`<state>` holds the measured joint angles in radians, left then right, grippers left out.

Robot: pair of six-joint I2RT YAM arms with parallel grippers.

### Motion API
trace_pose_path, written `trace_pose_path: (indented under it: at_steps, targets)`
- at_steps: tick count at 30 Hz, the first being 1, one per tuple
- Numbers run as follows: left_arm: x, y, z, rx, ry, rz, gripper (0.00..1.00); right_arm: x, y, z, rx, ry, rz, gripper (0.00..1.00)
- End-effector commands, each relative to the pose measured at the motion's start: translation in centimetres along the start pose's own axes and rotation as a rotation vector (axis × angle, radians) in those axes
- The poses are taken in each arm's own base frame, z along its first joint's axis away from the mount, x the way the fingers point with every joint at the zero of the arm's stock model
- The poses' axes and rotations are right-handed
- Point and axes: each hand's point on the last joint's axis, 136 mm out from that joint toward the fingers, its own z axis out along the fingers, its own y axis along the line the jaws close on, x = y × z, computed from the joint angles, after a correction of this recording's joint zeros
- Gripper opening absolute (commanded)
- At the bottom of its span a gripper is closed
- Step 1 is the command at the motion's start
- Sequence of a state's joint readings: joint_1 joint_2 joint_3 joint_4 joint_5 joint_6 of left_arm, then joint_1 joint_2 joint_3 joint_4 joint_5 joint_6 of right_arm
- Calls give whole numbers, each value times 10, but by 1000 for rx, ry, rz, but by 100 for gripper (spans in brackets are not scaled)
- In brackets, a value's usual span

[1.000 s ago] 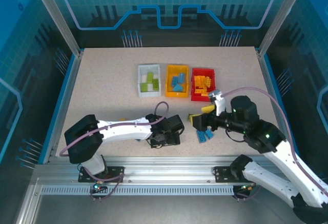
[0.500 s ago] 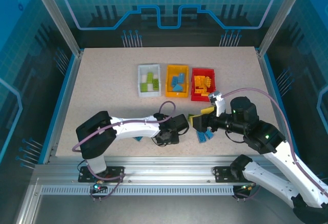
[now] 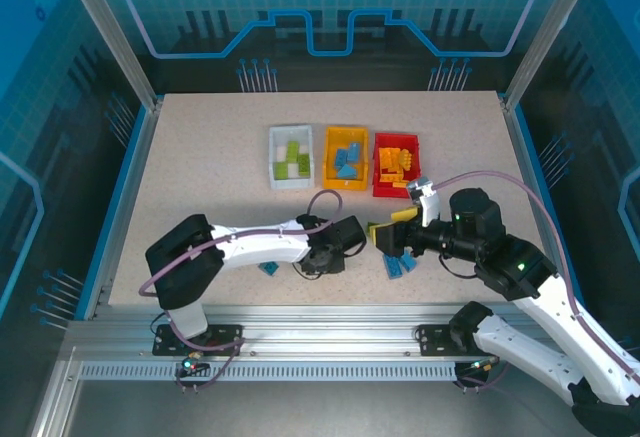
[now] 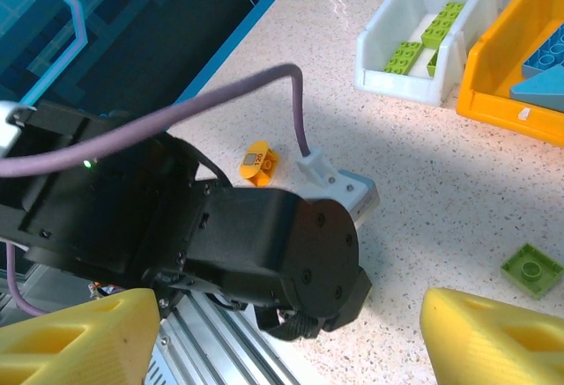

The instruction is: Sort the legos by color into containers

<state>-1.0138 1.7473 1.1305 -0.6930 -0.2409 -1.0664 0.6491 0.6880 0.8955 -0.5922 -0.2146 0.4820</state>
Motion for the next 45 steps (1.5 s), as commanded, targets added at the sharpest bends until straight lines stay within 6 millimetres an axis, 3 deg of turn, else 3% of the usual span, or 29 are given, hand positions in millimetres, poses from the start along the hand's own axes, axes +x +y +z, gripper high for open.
trace_pose_path:
  at_steps: [1,7,10,16,20,24,26,30,34,38,41,45]
  targets:
    - [-49,12,-43,6,-122,10,36,-5,6,5,-35,-17,-2,79]
    - [-141,31,-78,54,-232,-19,37,-18,8,23,-50,-36,9,78]
    - [-192,38,-83,47,-292,-24,37,-26,8,32,-39,-58,15,78]
    - [-269,53,-53,-12,-269,-59,37,-37,7,50,7,-73,22,77]
    - [-292,56,-23,-50,-224,-65,37,-36,6,63,26,-54,33,77]
    - [-296,62,1,-77,-185,-82,38,-32,6,72,27,-32,41,77]
    - [-295,61,6,-63,-168,-91,44,-29,6,76,31,-15,43,77]
    - [-293,54,-9,-15,-170,-100,60,-22,4,84,58,18,24,78]
    - [-292,53,-56,45,-237,-129,63,-6,0,99,91,72,-16,78]
    - [-276,67,-115,98,-320,-183,63,19,7,128,128,165,-100,77]
    - [-248,90,-167,148,-405,-237,64,39,21,156,152,234,-161,77]
    - [-196,137,-216,168,-514,-317,66,65,47,200,155,292,-189,78]
